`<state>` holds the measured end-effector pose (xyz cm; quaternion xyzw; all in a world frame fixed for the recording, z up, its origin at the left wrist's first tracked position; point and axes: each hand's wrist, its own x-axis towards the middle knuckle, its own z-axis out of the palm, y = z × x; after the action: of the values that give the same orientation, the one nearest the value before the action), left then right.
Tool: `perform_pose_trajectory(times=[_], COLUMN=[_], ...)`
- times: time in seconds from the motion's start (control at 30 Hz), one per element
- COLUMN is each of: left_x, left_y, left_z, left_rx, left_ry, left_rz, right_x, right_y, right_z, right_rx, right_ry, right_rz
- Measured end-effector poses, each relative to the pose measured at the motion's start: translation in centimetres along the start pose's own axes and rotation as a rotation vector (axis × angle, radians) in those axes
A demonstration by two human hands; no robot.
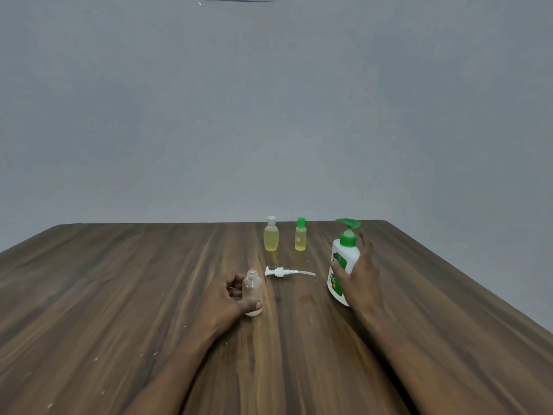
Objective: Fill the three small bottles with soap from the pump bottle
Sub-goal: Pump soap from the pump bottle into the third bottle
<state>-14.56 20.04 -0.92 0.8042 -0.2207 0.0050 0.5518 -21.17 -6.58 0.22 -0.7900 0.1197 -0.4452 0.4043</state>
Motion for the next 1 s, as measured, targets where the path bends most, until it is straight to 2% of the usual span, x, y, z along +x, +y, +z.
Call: perform_pose_trajectory(times=[0.27,0.5,0.63,0.83,1.0], left_x=[0.2,0.2,0.8,3.2,4.4], left_y=[0.0,-0.1,0.0,2.3,3.8], left_z=[0.3,1.0,1.5,1.9,2.7], left_rx=[-0.006,0.009,-0.041,-0.138,-0.181], left_ry=[0.005,0.038,0.061,0.128,0.129], left_rz=[-0.007,0.046,0.069,0.097,0.16], right_x=[-1.8,-3.2,-2.1,-0.1,0.1], right_y=[-2.3,-3.6,-3.7,-4.3,-3.3], right_z=[3.4,4.5,3.9,2.8,3.4], right_rx=[0.051,0.033,0.055,-0.014,-0.046], right_ry=[-0.053,-0.03,-0.042,-0.113,-0.114], right_rz=[-0.041,-0.237,-0.148,-0.372,-0.406])
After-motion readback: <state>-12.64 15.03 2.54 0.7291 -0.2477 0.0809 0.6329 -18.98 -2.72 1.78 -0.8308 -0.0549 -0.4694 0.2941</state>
